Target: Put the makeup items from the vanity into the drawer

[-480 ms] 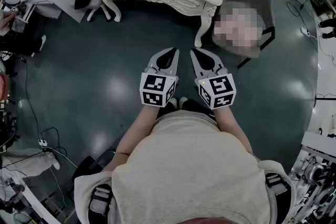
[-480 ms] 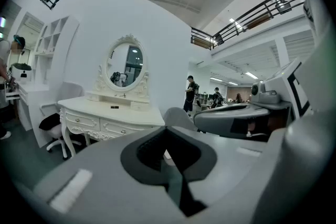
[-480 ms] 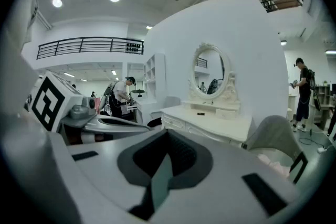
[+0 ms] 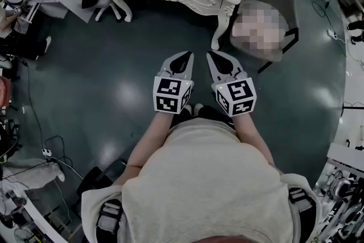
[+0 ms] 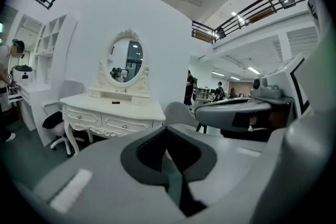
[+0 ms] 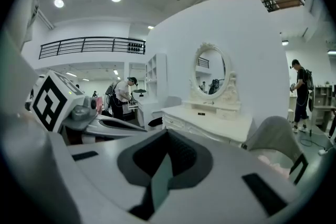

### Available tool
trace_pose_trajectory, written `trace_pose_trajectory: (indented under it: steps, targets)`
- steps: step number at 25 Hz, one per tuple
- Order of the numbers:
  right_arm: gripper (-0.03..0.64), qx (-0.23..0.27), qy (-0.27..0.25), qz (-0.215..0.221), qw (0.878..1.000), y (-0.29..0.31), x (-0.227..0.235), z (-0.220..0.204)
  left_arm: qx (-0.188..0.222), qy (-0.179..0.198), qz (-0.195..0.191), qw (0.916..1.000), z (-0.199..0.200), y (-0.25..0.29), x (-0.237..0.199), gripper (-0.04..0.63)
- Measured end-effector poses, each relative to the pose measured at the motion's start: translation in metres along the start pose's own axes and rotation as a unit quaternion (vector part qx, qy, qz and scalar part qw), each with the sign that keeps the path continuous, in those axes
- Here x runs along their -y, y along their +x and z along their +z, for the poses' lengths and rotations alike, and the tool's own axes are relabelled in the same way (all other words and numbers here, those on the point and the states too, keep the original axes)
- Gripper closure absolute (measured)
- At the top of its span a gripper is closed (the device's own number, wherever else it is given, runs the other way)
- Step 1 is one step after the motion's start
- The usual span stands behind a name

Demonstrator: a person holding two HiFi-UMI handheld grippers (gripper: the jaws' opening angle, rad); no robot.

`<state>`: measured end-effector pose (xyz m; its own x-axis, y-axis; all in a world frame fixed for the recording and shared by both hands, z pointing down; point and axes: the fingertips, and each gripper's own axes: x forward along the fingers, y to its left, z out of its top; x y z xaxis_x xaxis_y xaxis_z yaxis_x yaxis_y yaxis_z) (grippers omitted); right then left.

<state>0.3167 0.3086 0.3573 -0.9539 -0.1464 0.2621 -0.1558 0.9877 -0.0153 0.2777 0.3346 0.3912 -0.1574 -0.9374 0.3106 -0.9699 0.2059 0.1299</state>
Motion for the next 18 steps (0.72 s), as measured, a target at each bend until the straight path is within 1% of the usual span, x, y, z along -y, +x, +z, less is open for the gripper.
trace_pose_trajectory:
  steps: [3, 5, 10, 13, 15, 18]
  targets:
    - [0.609, 0.023, 0.02, -0.001, 1.0, -0.006, 0.01, 0.009, 0.02, -0.016, 0.0, 0.9997, 0.007, 0.003, 0.002, 0.586]
    - [0.609, 0.034, 0.033, 0.007, 0.999, -0.009, 0.014, 0.007, 0.025, -0.026, -0.001, 0.9993, 0.008, 0.005, 0.004, 0.586]
    - [0.607, 0.013, 0.052, 0.029, 0.998, -0.016, 0.018, -0.019, 0.012, -0.03, 0.006, 0.9994, -0.006, 0.015, 0.016, 0.586]
    - [0.607, 0.005, 0.052, 0.034, 0.998, -0.015, 0.026, -0.024, 0.005, -0.048, 0.009, 0.9988, -0.013, 0.023, 0.02, 0.586]
    - [0.607, -0.002, 0.054, 0.036, 0.998, -0.011, 0.031, -0.028, -0.001, -0.048, 0.013, 0.9988, -0.016, 0.028, 0.02, 0.586]
    - [0.607, -0.003, 0.057, 0.037, 0.998, 0.002, 0.04, -0.025, 0.005, -0.044, 0.022, 0.9988, -0.011, 0.034, 0.01, 0.586]
